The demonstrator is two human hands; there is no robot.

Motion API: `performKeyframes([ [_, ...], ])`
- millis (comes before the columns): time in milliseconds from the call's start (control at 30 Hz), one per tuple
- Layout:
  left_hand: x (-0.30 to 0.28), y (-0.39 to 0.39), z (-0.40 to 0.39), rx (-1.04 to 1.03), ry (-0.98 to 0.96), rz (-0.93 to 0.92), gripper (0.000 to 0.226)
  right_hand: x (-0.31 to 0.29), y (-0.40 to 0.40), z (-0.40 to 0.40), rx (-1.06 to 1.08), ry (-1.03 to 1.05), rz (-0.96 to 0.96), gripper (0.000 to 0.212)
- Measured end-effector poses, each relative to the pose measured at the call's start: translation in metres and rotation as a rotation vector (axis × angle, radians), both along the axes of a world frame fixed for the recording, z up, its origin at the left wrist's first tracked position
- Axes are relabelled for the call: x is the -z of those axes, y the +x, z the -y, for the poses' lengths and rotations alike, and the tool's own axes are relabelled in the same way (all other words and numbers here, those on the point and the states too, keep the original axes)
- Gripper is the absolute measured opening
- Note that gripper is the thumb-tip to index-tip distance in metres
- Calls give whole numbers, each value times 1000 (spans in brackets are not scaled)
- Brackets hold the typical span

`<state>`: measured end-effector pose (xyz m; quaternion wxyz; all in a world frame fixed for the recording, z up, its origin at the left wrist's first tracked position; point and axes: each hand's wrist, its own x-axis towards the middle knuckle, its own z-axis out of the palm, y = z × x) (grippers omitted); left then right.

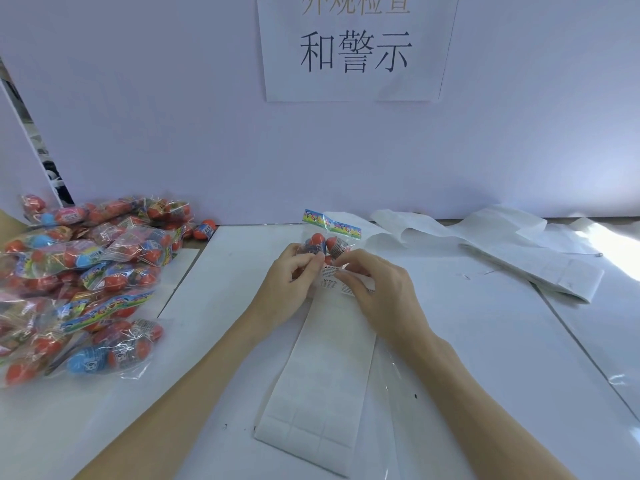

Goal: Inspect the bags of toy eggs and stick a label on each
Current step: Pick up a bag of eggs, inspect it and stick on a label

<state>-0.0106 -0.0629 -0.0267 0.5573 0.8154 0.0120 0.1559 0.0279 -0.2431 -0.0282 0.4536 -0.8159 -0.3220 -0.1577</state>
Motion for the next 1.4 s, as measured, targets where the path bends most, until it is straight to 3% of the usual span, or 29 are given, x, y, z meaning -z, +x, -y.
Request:
performKeyframes([
  [433, -5, 0, -5, 34, -161, -74, 38, 0, -4, -3, -40, -13, -60, 9],
  [600, -4, 1, -8, 66, -207, -91, 37, 0, -4, -3, -63, -25, -68, 20],
  [1200, -7, 0, -13, 106, -279, -134, 32, 0, -5, -4, -75, -42, -12, 10],
  [1400, -5, 1, -11, 61, -299, -91, 32, -10, -8, -9, 52, 317, -134, 22],
])
